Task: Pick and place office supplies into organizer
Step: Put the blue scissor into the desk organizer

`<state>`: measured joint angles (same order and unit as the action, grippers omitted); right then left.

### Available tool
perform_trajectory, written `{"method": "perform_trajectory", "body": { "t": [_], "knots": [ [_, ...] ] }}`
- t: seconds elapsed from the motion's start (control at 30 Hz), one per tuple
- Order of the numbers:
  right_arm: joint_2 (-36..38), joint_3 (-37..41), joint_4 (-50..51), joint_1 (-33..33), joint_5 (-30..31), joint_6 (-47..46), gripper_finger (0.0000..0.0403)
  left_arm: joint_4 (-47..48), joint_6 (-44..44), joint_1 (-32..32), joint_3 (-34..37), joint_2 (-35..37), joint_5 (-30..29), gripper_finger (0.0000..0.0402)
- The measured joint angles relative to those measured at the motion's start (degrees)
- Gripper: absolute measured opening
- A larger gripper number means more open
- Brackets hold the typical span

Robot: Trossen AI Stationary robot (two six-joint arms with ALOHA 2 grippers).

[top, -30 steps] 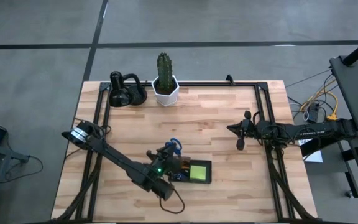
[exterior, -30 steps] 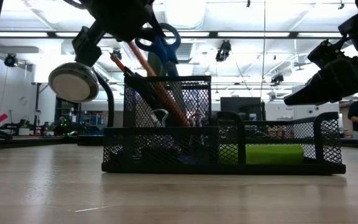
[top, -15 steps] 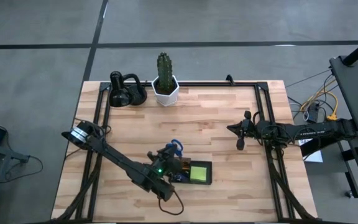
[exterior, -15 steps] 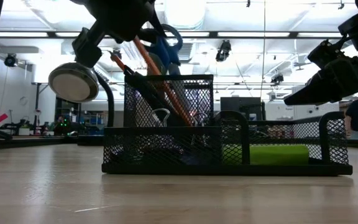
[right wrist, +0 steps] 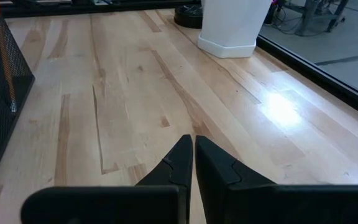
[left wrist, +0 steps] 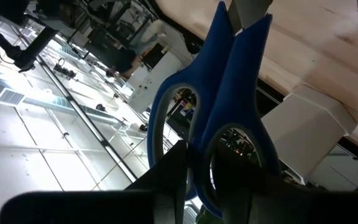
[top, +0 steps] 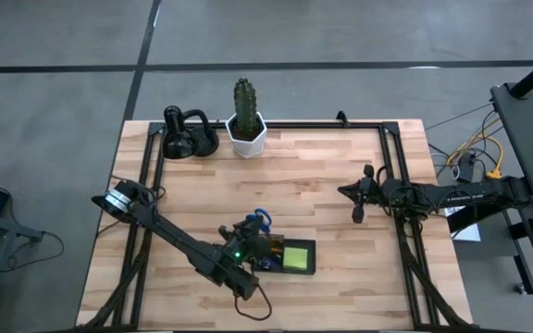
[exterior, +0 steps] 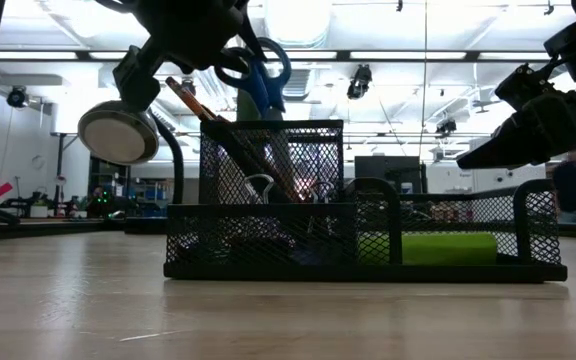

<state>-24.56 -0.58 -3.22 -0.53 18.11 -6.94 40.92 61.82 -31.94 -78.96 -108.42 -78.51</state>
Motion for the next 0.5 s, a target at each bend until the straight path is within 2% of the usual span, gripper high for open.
{"method": "perform_trajectory", "body": {
  "t": [0.5],
  "knots": [
    [0.0, 0.0, 0.0, 0.0, 0.0, -0.1, 0.0008, 0.1, 0.0, 0.0, -0.1, 0.9, -0.3, 0.0056]
  ]
}}
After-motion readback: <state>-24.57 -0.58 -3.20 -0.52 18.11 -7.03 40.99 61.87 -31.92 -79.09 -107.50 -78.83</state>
